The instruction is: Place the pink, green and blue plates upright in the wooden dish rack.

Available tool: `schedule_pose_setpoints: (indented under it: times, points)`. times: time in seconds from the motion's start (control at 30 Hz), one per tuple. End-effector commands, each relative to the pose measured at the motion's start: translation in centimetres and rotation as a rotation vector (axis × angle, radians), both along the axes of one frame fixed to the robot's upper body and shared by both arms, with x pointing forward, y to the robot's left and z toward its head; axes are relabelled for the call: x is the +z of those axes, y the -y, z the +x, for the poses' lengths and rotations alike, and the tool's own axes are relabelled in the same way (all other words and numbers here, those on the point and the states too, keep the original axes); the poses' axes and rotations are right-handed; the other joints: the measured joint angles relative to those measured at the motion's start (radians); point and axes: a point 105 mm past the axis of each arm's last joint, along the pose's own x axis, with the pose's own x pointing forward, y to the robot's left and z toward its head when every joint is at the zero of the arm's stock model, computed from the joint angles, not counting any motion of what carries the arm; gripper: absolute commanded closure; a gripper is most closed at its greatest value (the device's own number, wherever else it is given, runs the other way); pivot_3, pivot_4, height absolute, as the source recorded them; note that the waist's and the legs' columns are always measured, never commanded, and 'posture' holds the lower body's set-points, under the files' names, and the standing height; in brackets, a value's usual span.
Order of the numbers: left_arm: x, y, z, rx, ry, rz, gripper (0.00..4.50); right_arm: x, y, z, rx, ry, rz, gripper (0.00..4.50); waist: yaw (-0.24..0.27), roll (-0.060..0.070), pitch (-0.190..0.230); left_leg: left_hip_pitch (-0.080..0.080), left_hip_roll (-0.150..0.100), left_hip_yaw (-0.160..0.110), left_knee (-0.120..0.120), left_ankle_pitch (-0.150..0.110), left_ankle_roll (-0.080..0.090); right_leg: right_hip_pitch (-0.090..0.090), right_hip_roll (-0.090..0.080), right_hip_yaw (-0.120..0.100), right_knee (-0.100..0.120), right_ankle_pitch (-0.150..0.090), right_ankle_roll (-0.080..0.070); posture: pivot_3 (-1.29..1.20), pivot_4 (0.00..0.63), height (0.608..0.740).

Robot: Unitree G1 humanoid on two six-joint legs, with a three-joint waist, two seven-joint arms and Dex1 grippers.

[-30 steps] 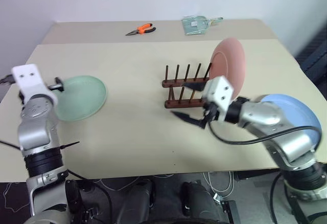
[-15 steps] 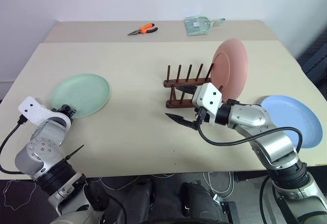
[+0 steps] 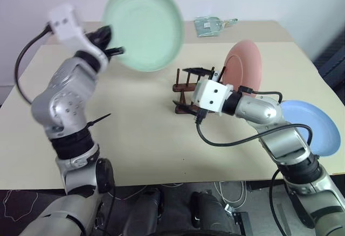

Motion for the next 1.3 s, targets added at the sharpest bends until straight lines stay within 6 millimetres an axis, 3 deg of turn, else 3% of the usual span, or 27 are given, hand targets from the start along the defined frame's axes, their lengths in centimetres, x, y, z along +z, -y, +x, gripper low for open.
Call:
schedule_pose_setpoints:
  times: [0.03, 0.1, 0.2, 0.4, 0.43, 0.5, 0.57, 0.7, 0.8, 0.87, 0.97, 1.03, 1.13, 1.2, 1.3]
  points:
    - [0.3, 1.5, -0.1, -0.014, -0.009, 0.044, 4.46, 1.4, -0.3, 1.5, -0.056, 0.205, -0.092, 0.00, -0.013, 0.000, 0.000, 0.000, 0.000, 0.000, 0.000, 0.001, -0.001, -0.001, 0.001, 0.000, 0.001, 0.000, 0.000, 0.00, 0.150, 0.719]
    - [-0.1, 2.4, -0.1, -0.030, -0.024, 0.077, 4.46, 1.3, -0.4, 2.2, -0.077, 0.236, -0.133, 0.00, -0.018, 0.000, 0.001, 0.000, 0.000, 0.000, 0.000, 0.002, 0.000, -0.001, 0.001, 0.000, 0.002, 0.000, 0.000, 0.00, 0.150, 0.719]
    - [-0.2, 2.9, -0.1, -0.049, -0.038, 0.036, 4.50, 0.1, -0.2, 2.8, -0.089, 0.231, -0.197, 0.90, -0.017, -0.001, 0.001, 0.000, 0.000, 0.000, 0.000, 0.002, 0.000, -0.002, 0.002, 0.000, 0.004, 0.000, 0.000, 0.00, 0.150, 0.719]
    - [-0.2, 3.0, -0.4, -0.072, -0.039, -0.002, 4.50, -0.5, 0.5, 3.3, -0.128, 0.255, -0.233, 3.78, -0.017, -0.001, 0.001, 0.000, 0.000, 0.000, 0.001, 0.003, 0.001, -0.002, 0.002, 0.000, 0.004, 0.000, 0.000, 0.00, 0.150, 0.719]
    - [-0.2, 3.0, -0.5, -0.081, -0.038, -0.022, 4.15, -0.4, 0.6, 3.4, -0.131, 0.263, -0.234, 4.39, -0.017, -0.001, 0.001, 0.000, 0.000, 0.000, 0.001, 0.003, 0.000, -0.002, 0.002, 0.000, 0.004, 0.000, 0.000, 0.00, 0.150, 0.719]
    - [0.2, 2.8, -0.6, -0.098, -0.028, -0.092, 3.47, -0.2, 0.7, 3.4, -0.136, 0.281, -0.229, 4.50, -0.016, 0.000, 0.001, 0.000, 0.000, 0.000, 0.001, 0.003, 0.000, -0.002, 0.002, 0.000, 0.004, 0.000, 0.000, 0.00, 0.150, 0.719]
    - [1.1, 2.4, -0.7, -0.106, 0.002, -0.173, 2.49, 0.0, 0.8, 3.3, -0.137, 0.294, -0.217, 4.50, -0.015, -0.001, 0.001, 0.000, 0.000, 0.000, 0.002, 0.003, 0.000, -0.001, 0.002, 0.000, 0.005, 0.000, 0.000, 0.00, 0.150, 0.719]
    - [4.1, -1.9, -0.7, 0.044, 0.136, -0.282, 0.52, 0.9, 1.2, 2.7, -0.118, 0.284, -0.119, 4.50, -0.016, -0.002, 0.002, 0.000, 0.000, 0.000, 0.002, 0.003, 0.000, -0.002, 0.002, 0.000, 0.005, 0.000, 0.000, 0.00, 0.150, 0.719]
    - [3.9, -6.7, -0.1, 0.224, 0.157, -0.233, 0.52, 2.5, 1.7, 1.2, -0.054, 0.223, 0.063, 4.50, -0.021, -0.001, 0.002, 0.000, 0.000, 0.000, 0.001, 0.003, 0.000, -0.002, 0.002, 0.001, 0.005, 0.000, 0.000, 0.00, 0.150, 0.719]
    - [2.4, -7.4, 0.1, 0.260, 0.155, -0.010, 0.52, 3.9, 1.9, -0.4, 0.023, 0.106, 0.258, 4.50, -0.026, -0.001, 0.002, 0.000, 0.001, 0.000, 0.000, 0.003, 0.000, -0.002, 0.003, 0.001, 0.006, 0.000, 0.000, 0.00, 0.150, 0.719]
    - [-2.1, -6.0, 0.0, 0.141, 0.107, 0.244, 0.52, 5.8, 3.3, -1.6, 0.090, -0.103, 0.559, 4.50, -0.023, -0.001, 0.002, 0.001, 0.001, 0.000, 0.000, 0.003, 0.000, -0.002, 0.003, 0.002, 0.008, 0.000, 0.000, 0.00, 0.150, 0.719]
    - [-4.8, -4.5, -0.6, 0.048, 0.105, 0.409, 0.52, 6.1, 3.9, -2.3, 0.130, -0.218, 0.665, 4.50, -0.013, -0.001, 0.002, 0.001, 0.001, -0.001, 0.001, -0.001, 0.003, -0.002, 0.000, 0.002, 0.008, 0.000, -0.001, 0.00, 0.150, 0.719]
    - [-12.4, -1.0, -3.8, -0.297, -0.033, 0.441, 0.52, 5.7, 4.7, -3.7, 0.209, -0.451, 0.844, 4.50, -0.015, 0.000, 0.001, 0.001, 0.000, -0.002, 0.000, -0.004, 0.005, -0.002, -0.002, 0.002, 0.004, -0.002, -0.005, 0.00, 0.150, 0.719]
    - [-14.2, 0.1, -5.4, -0.416, -0.058, 0.464, 0.52, 5.5, 4.9, -3.9, 0.208, -0.509, 0.886, 4.50, -0.019, 0.000, 0.002, 0.000, 0.001, -0.002, -0.002, -0.004, 0.006, -0.001, -0.003, 0.003, 0.001, -0.002, -0.006, 0.00, 0.150, 0.719]
    - [-15.1, 1.1, -7.1, -0.527, -0.079, 0.471, 0.52, 5.1, 5.5, -3.5, 0.157, -0.532, 0.912, 4.50, -0.020, 0.002, 0.003, -0.002, 0.002, -0.002, -0.003, -0.004, 0.005, -0.004, -0.002, 0.003, 0.001, -0.002, -0.009, 0.00, 0.150, 0.719]
